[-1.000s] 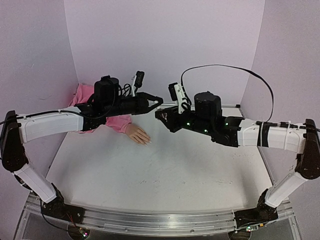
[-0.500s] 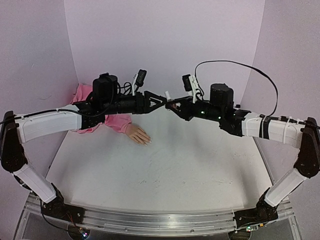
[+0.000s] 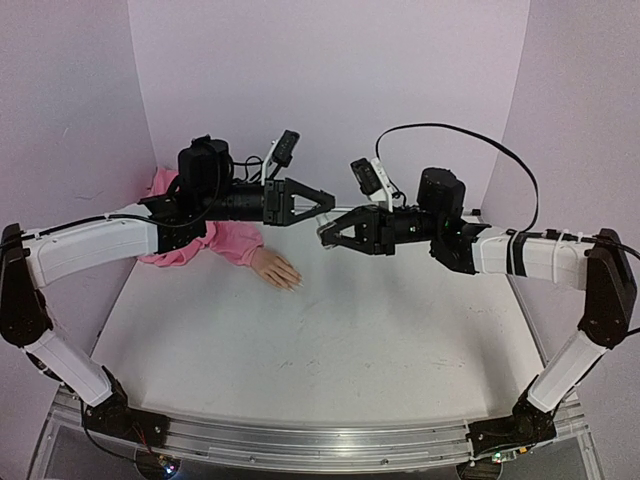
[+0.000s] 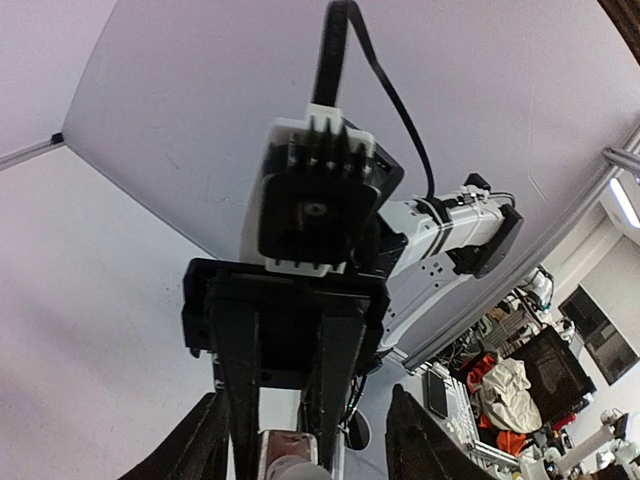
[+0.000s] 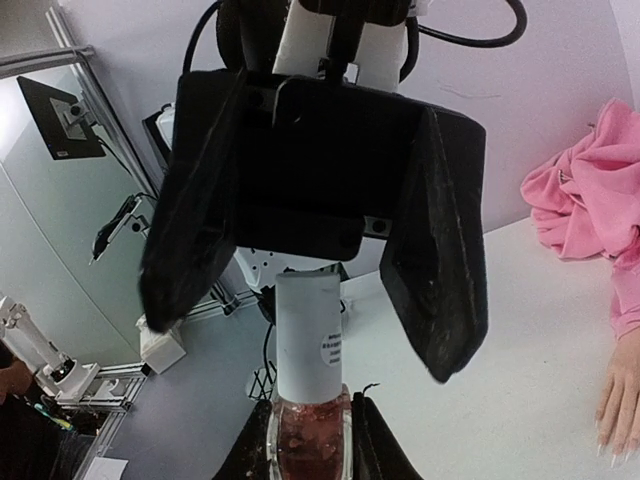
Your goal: Paint the nails
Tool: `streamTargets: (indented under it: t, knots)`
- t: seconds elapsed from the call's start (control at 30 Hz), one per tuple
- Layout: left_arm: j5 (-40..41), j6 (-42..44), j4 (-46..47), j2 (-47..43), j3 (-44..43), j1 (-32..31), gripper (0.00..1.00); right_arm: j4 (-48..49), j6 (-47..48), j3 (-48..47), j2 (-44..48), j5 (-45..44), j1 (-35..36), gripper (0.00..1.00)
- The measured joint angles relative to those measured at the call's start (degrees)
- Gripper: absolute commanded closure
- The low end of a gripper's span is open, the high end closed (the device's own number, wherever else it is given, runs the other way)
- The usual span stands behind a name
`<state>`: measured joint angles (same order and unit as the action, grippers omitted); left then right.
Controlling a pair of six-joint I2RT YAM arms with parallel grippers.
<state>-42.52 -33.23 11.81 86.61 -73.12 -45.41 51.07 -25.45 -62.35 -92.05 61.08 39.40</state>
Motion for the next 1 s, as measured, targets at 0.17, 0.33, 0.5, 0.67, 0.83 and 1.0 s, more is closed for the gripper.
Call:
streamTargets:
  t: [0.17,0.33,0.5,0.67,0.83,1.0]
  knots:
    - [-1.6,0.5,0.2,0.6,-0.9,-1.4,0.71,3.1,-2.4,0.1,0.0,1.2,0.0,1.0]
    - [-0.5,0.8,0.1,0.6,-0.9,-1.3,0.91,4.4,-3.1,0.9,0.0,0.9,0.0,1.0]
    - [5.7,1.2,-0.3,0.6,-0.6,-0.9,1.0,1.7,-0.4,1.2,0.7,-7.6,0.3,1.0]
    - [17.8,-0.9,-0.4,1.5,1.2,-0.2,1.0,-8.6,8.5,1.1,2.9,-39.2,6.6,1.0]
    - [20.1,-3.1,-1.3,3.5,1.2,0.0,1.0,-13.4,16.6,0.9,2.9,-59.2,12.3,1.0]
    - [20.0,-3.7,-1.3,3.9,1.1,0.0,0.95,-13.6,18.0,0.9,2.9,-55.8,11.3,1.0]
